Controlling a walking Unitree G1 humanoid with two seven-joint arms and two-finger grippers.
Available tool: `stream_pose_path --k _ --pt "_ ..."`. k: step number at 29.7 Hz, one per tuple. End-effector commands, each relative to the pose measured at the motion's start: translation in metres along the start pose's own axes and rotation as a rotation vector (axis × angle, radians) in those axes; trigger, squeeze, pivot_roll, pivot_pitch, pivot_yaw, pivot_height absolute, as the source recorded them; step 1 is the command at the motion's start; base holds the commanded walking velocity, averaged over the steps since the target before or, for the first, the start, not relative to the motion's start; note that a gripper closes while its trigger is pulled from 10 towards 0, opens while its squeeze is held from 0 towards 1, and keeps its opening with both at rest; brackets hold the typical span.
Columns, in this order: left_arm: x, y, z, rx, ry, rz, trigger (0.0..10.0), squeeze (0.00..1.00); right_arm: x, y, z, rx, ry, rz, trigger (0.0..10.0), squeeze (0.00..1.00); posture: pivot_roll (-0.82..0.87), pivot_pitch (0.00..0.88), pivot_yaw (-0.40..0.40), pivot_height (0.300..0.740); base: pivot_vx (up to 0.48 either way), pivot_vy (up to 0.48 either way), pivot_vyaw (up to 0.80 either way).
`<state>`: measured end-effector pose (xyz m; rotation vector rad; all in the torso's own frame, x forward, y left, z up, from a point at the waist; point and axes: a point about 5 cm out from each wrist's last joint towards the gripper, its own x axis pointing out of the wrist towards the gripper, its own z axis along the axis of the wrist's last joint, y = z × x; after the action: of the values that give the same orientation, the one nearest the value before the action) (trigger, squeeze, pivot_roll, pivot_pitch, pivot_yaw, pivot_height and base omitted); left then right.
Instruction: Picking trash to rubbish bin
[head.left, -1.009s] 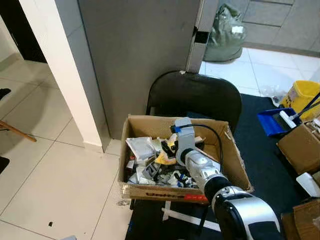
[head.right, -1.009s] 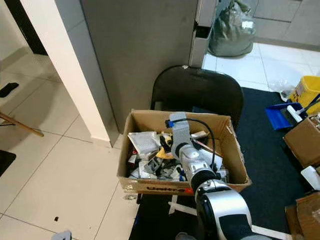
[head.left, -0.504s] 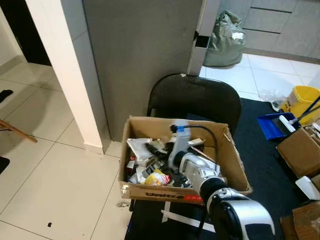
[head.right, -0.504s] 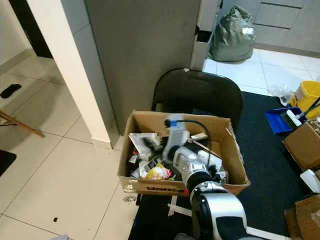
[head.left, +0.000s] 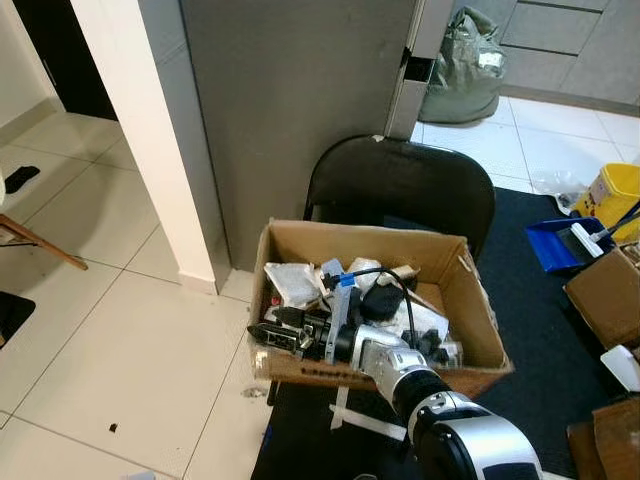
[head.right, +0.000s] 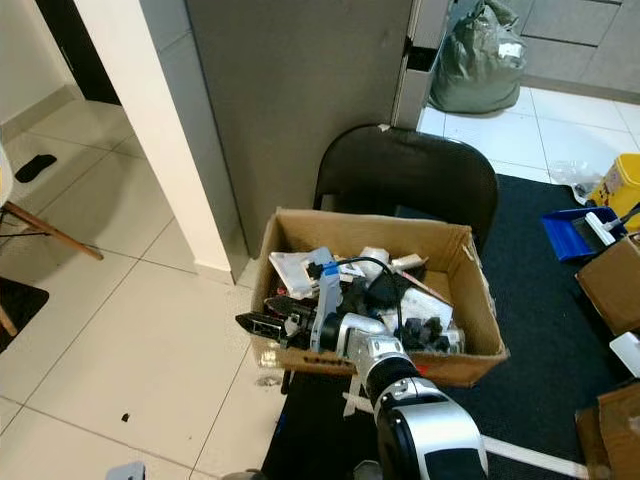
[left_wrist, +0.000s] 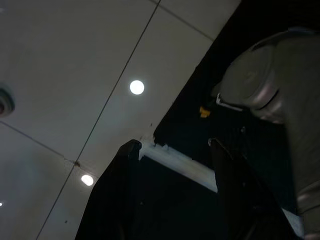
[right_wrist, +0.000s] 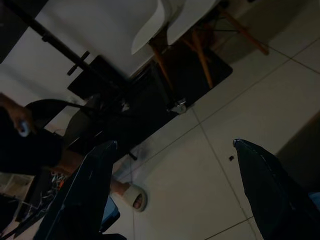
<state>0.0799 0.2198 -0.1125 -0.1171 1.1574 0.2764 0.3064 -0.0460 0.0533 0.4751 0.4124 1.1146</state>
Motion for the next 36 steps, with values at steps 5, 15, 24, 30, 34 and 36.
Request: stream_pose_path --k 5,15,24,30,34,36 --pt "-0.001 0.004 -0.007 0.001 0.026 0.024 10.0 0.00 -0.005 -0.014 0.013 0.007 -0.097 -0.208 10.0 0.00 0.14 0.044 -0.012 0.740 0.000 0.000 0.00" --pt "-0.002 0.006 -0.007 0.004 0.028 0.028 10.0 0.00 -0.013 -0.012 0.008 0.047 -0.061 -0.098 10.0 0.00 0.14 0.041 -0.015 0.740 0.000 0.000 0.00" --pt "-0.001 0.003 -0.007 -0.002 0.027 0.019 10.0 0.00 -0.057 -0.040 -0.057 -0.104 0.357 -0.583 10.0 0.00 0.13 0.041 -0.018 0.740 0.000 0.000 0.00" --pt "-0.001 -0.001 -0.006 -0.004 0.025 0.009 10.0 0.00 -0.130 -0.051 -0.111 0.063 0.475 -0.977 10.0 0.00 0.13 0.043 -0.023 0.740 0.000 0.000 -0.48" --pt "-0.001 -0.002 -0.007 -0.003 0.029 0.008 10.0 0.00 -0.179 -0.035 -0.162 0.051 0.740 -1.062 10.0 0.00 0.12 0.039 -0.022 0.740 0.000 0.000 -0.80" --pt "-0.001 -0.003 -0.007 -0.003 0.029 0.007 10.0 0.00 -0.186 -0.031 -0.171 0.052 0.788 -1.061 10.0 0.00 0.12 0.039 -0.022 0.740 0.000 0.000 -0.80"
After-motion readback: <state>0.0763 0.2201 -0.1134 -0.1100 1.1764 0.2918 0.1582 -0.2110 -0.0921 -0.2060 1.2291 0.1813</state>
